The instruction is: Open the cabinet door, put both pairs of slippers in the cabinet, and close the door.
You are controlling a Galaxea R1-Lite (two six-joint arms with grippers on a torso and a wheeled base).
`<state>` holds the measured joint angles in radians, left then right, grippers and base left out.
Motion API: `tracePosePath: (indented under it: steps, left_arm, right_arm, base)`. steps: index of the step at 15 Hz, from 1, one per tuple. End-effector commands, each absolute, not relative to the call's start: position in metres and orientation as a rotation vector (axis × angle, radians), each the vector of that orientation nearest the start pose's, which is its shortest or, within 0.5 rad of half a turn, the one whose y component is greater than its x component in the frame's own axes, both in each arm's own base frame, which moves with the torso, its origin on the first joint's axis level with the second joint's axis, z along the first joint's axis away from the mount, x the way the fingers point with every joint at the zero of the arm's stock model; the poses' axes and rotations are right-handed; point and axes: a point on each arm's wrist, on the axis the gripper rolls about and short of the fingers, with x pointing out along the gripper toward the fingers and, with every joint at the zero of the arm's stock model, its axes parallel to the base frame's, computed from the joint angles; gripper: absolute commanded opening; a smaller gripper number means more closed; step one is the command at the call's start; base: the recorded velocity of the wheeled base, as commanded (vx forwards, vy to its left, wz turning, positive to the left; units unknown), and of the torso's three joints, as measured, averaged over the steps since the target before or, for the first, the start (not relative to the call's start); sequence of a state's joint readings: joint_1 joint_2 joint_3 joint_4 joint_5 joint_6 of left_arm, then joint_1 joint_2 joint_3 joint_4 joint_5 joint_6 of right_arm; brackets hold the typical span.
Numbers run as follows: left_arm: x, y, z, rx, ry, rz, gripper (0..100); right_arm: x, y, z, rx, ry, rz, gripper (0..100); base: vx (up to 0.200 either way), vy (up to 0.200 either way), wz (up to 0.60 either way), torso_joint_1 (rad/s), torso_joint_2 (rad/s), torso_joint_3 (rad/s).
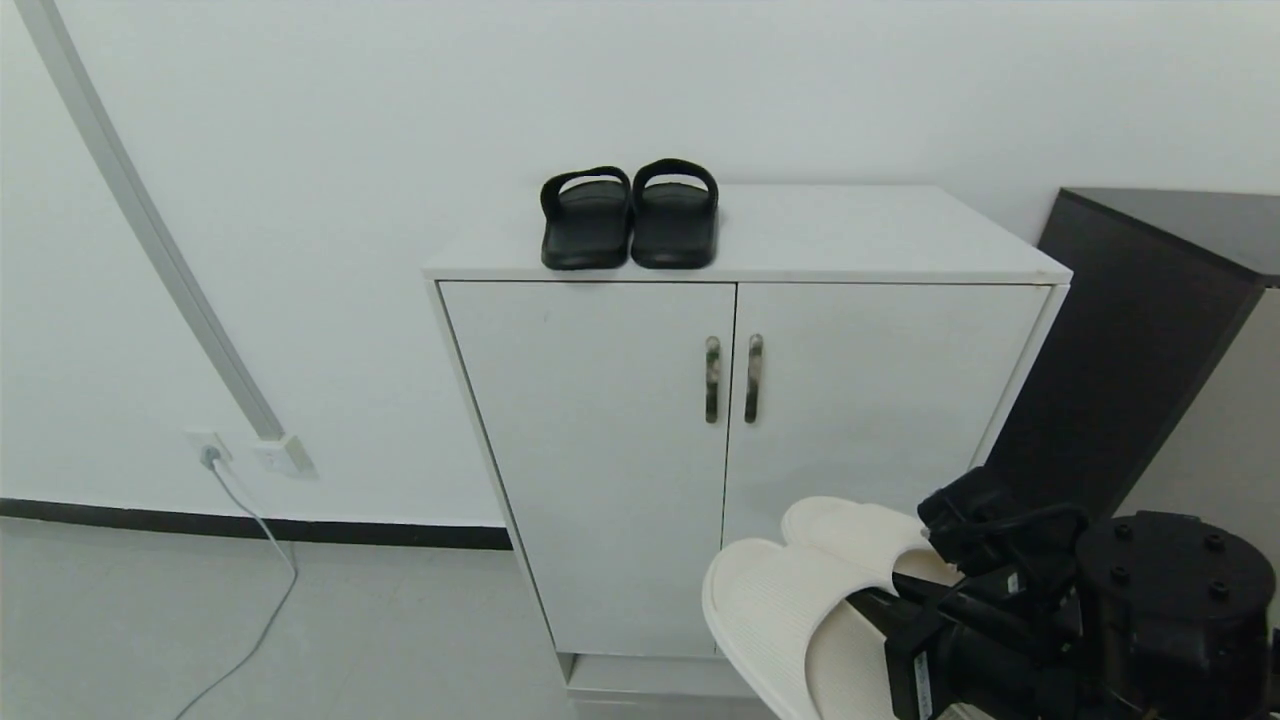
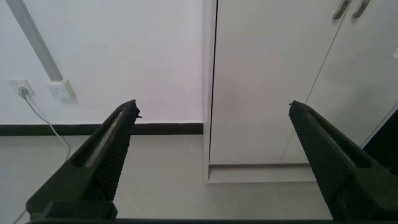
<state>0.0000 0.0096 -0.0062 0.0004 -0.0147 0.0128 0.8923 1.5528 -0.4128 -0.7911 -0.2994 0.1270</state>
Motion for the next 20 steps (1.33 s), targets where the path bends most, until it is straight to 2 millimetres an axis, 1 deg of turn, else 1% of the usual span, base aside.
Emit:
tracePosePath:
  steps: [1,2,3,4,5,7,8,10,11,12,14,15,16,17,18,19,20]
  left_arm:
    - [-0.026,0.000,0.086,0.008,-0.043,-0.017,100]
    - [-0.030,0.000,0.101,-0.004,-0.094,-0.019,100]
    - [-0.035,-0.001,0.131,-0.029,-0.121,-0.039,100]
    - [-0.022,-0.001,0.144,-0.028,-0.036,-0.076,100]
    - [-0.007,-0.003,0.151,-0.028,0.017,-0.118,100]
    - [0.033,-0.005,0.164,-0.027,0.112,-0.229,100]
    - [0.050,-0.006,0.168,-0.004,0.122,-0.280,100]
    - [0.075,-0.013,0.173,0.007,0.139,-0.422,100]
    - [0.095,-0.024,0.176,0.005,0.165,-0.527,100]
    - [0.108,-0.035,0.179,0.013,0.171,-0.600,100]
    - [0.137,-0.056,0.192,0.024,0.145,-0.682,100]
    - [0.157,-0.076,0.200,0.025,0.128,-0.710,100]
    - [0.172,-0.096,0.207,0.013,0.112,-0.737,100]
    - [0.177,-0.105,0.210,-0.002,0.102,-0.755,100]
    - [0.188,-0.129,0.219,-0.051,0.094,-0.815,100]
    - [0.199,-0.145,0.226,-0.070,0.089,-0.856,100]
    - [0.210,-0.157,0.228,-0.070,0.087,-0.884,100]
  right_arm:
    - [0.152,0.178,0.132,-0.087,0.345,0.564,0]
    - [0.152,0.178,0.133,-0.083,0.339,0.564,0]
    - [0.152,0.177,0.133,-0.074,0.326,0.564,0]
    - [0.153,0.178,0.134,-0.064,0.310,0.565,0]
    - [0.153,0.178,0.134,-0.064,0.307,0.564,0]
    - [0.152,0.177,0.134,-0.063,0.307,0.563,0]
    - [0.152,0.177,0.135,-0.063,0.304,0.564,0]
    - [0.152,0.177,0.134,-0.063,0.306,0.564,0]
    - [0.152,0.177,0.134,-0.065,0.309,0.565,0]
    - [0.152,0.177,0.134,-0.068,0.307,0.564,0]
    - [0.152,0.177,0.134,-0.067,0.305,0.563,0]
    - [0.152,0.177,0.134,-0.066,0.305,0.564,0]
    - [0.152,0.177,0.134,-0.066,0.305,0.567,0]
    - [0.152,0.177,0.134,-0.067,0.307,0.567,0]
    - [0.152,0.177,0.134,-0.066,0.309,0.568,0]
    - [0.152,0.177,0.133,-0.067,0.310,0.568,0]
    - [0.152,0.177,0.134,-0.066,0.309,0.568,0]
  base:
    - [0.000,0.000,0.00,-0.149,0.48,0.330]
    - [0.000,0.000,0.00,-0.124,0.47,0.325]
    - [0.000,0.000,0.00,-0.129,0.47,0.339]
    - [0.000,0.000,0.00,-0.110,0.45,0.339]
    - [0.000,0.000,0.00,-0.110,0.46,0.354]
    - [0.000,0.000,0.00,-0.090,0.45,0.359]
    - [0.000,0.000,0.00,-0.061,0.44,0.378]
    - [0.000,0.000,0.00,-0.034,0.44,0.395]
    - [0.000,0.000,0.00,-0.027,0.43,0.413]
    - [0.000,0.000,0.00,-0.012,0.27,0.256]
    - [0.000,0.000,0.00,-0.002,0.12,0.115]
    - [0.000,0.000,0.00,-0.002,0.06,0.041]
    - [0.000,0.000,0.00,0.002,0.06,0.041]
    - [0.000,0.000,0.00,0.000,0.00,0.000]
    - [0.000,0.000,0.00,0.000,0.00,0.000]
    - [0.000,0.000,0.00,0.000,0.00,0.000]
    - [0.000,0.000,0.00,0.000,0.00,0.000]
